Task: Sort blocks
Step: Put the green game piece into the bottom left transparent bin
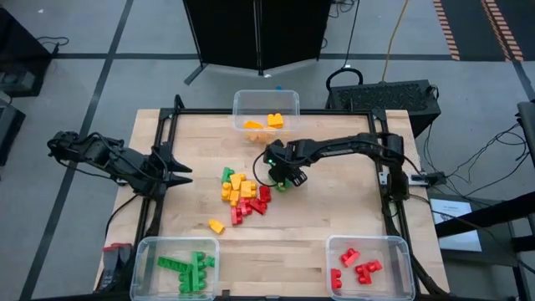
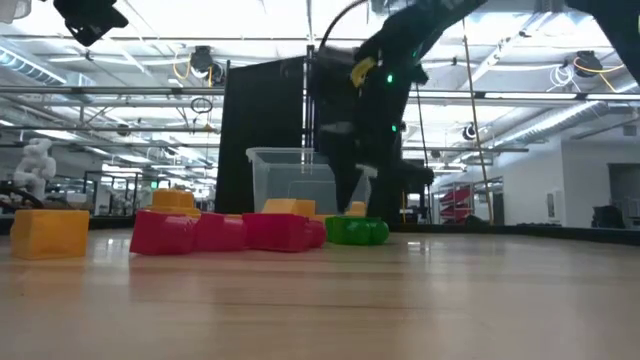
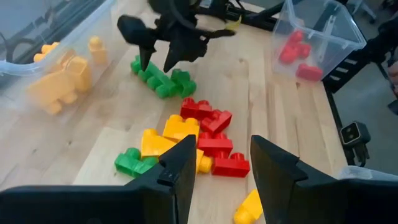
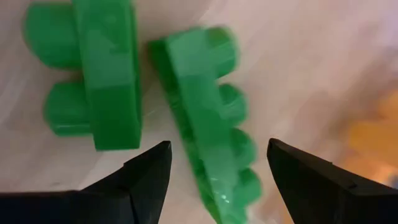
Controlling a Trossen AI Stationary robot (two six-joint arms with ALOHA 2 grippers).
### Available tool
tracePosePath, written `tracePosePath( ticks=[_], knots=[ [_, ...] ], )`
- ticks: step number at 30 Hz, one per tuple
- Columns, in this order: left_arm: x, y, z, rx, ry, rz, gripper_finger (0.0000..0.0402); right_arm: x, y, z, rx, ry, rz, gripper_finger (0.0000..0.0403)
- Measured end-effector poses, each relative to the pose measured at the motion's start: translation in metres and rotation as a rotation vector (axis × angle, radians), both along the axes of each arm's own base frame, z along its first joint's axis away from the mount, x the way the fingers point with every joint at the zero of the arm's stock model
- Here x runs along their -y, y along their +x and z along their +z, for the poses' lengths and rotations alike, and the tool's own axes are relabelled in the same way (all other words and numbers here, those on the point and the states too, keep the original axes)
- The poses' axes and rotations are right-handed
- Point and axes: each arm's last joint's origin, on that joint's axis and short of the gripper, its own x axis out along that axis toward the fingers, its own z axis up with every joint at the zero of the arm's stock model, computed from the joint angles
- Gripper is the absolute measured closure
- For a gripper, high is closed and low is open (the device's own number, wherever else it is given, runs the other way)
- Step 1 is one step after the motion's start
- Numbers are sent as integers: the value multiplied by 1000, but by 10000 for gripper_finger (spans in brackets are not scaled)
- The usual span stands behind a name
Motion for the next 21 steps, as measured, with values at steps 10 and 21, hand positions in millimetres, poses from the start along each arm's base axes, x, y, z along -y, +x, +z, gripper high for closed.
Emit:
tracePosePath(
  ticks=[10, 21],
  knots=[
    [-1, -1, -1, -10, -20, 46, 267, 17, 0, -28, -88, 30, -15, 209],
    [-6, -4, -5, -29, 11, 197, 267, 7, -7, -12, -51, 93, -160, 392]
  ],
)
